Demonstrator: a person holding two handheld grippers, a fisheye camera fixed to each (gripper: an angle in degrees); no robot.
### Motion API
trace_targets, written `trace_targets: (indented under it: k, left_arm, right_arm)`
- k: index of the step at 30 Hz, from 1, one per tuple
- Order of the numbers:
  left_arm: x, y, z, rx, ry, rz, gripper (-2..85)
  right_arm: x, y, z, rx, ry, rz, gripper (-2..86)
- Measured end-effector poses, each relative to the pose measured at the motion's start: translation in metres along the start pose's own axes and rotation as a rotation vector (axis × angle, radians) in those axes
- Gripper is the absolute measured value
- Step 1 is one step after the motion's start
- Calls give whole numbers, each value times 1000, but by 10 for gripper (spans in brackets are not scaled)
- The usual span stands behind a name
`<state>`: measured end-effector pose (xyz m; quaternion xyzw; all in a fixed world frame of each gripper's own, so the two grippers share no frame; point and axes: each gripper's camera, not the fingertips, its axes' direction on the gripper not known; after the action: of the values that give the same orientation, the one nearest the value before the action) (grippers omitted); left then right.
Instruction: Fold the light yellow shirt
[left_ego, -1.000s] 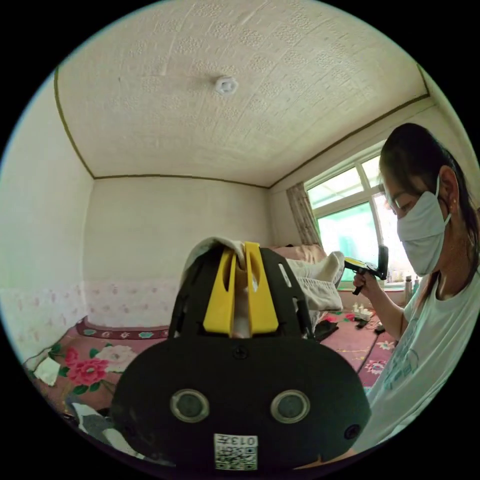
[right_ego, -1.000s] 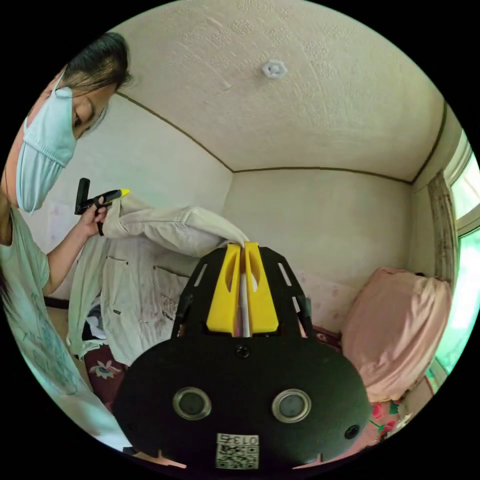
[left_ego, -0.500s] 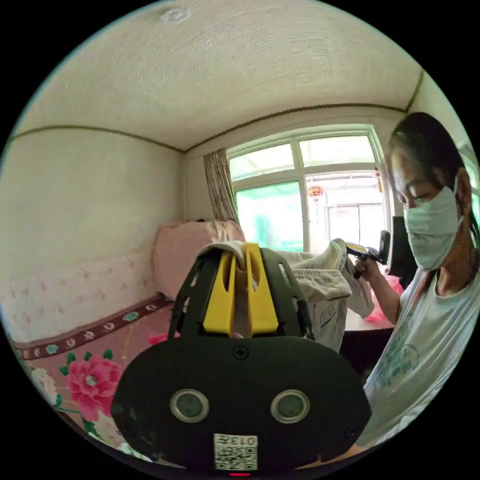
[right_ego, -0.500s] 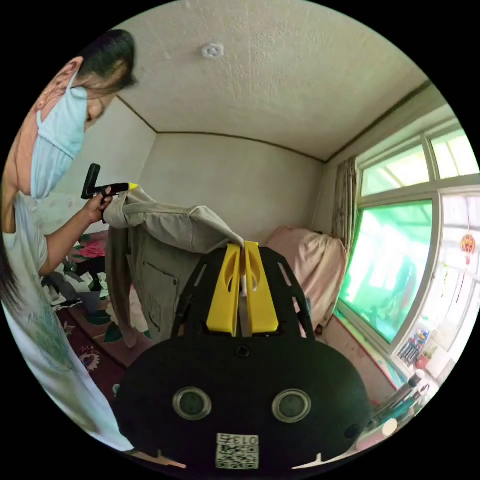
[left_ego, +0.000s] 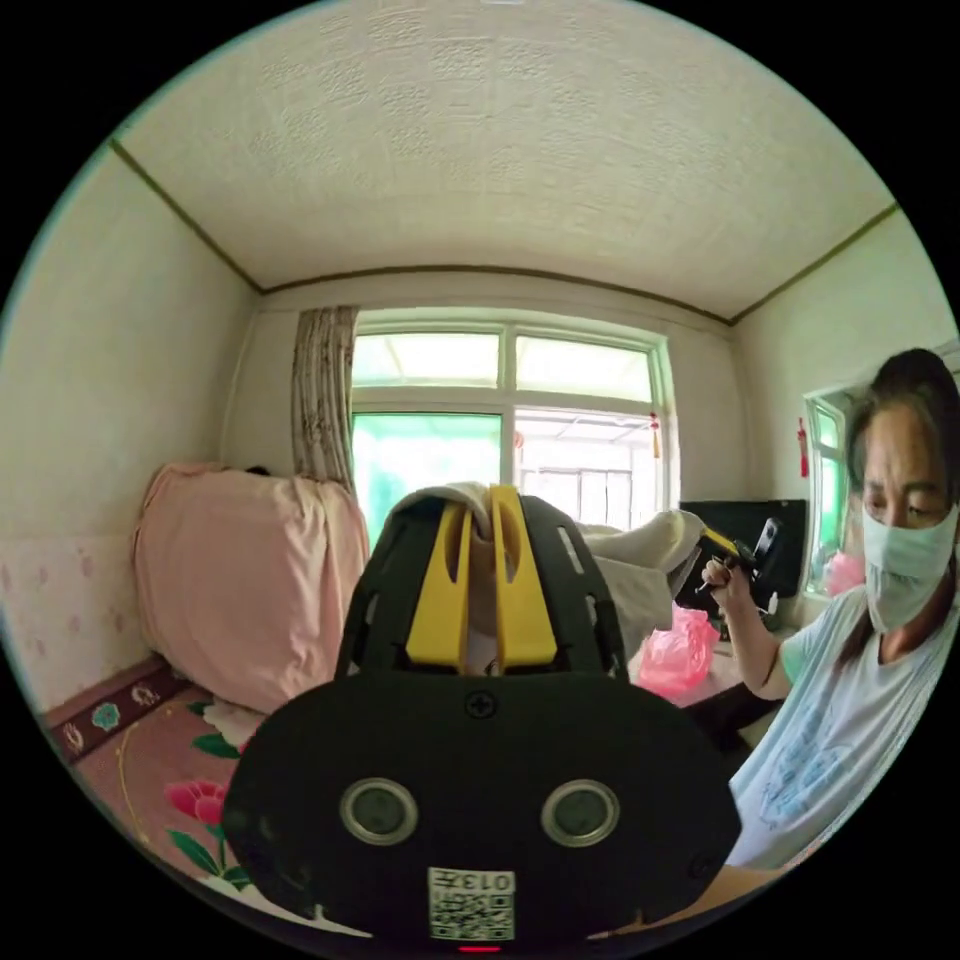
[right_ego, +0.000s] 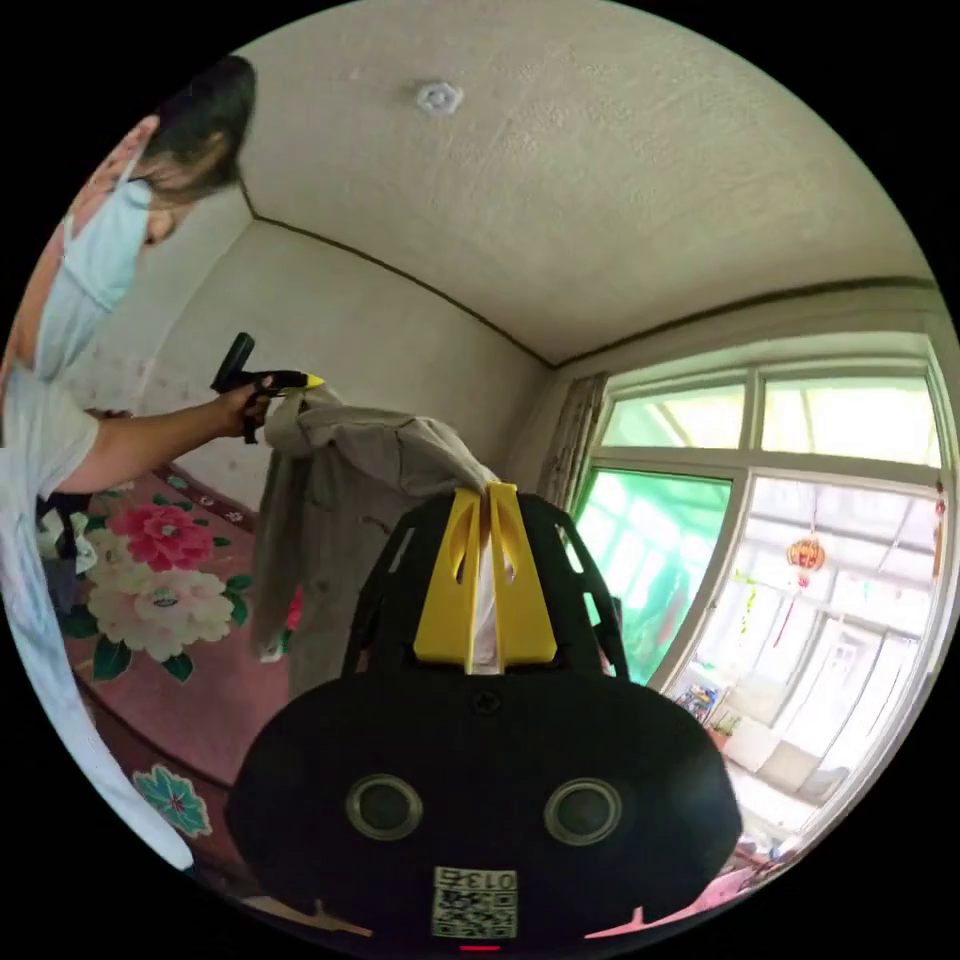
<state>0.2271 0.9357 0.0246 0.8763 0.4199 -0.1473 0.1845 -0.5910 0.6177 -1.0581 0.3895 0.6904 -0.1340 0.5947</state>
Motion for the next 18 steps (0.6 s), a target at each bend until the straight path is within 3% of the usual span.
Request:
trace_targets:
  k: [2,5,8,10,12,15,18]
  left_arm:
    - [-14,4,-28,-35,-1,22,30]
    - [-47,43,-80,-122,-35,-21,34]
    - [-99,117,-138,-244,-116,-239,41]
    - [-129,178,-171,-357,-264,-380,49]
    - [-169,278,-218,-515,-497,-693,61]
    - [-171,379,-283,-442,-618,-1015,70]
    - [-149,418,-298,-535,-658,-1057,86]
  right_arm:
    - [-52,0,-18,-28,-100,-100,9]
    - [-154,9,-24,-142,-414,-191,9]
    - [-278,34,5,-323,-730,-185,10]
    - [-367,61,33,-453,-912,-170,11]
    - [-505,122,65,-589,-1097,-143,12]
    - [-666,203,89,-844,-1352,-134,10]
    - [-726,217,90,-897,-1334,-92,15]
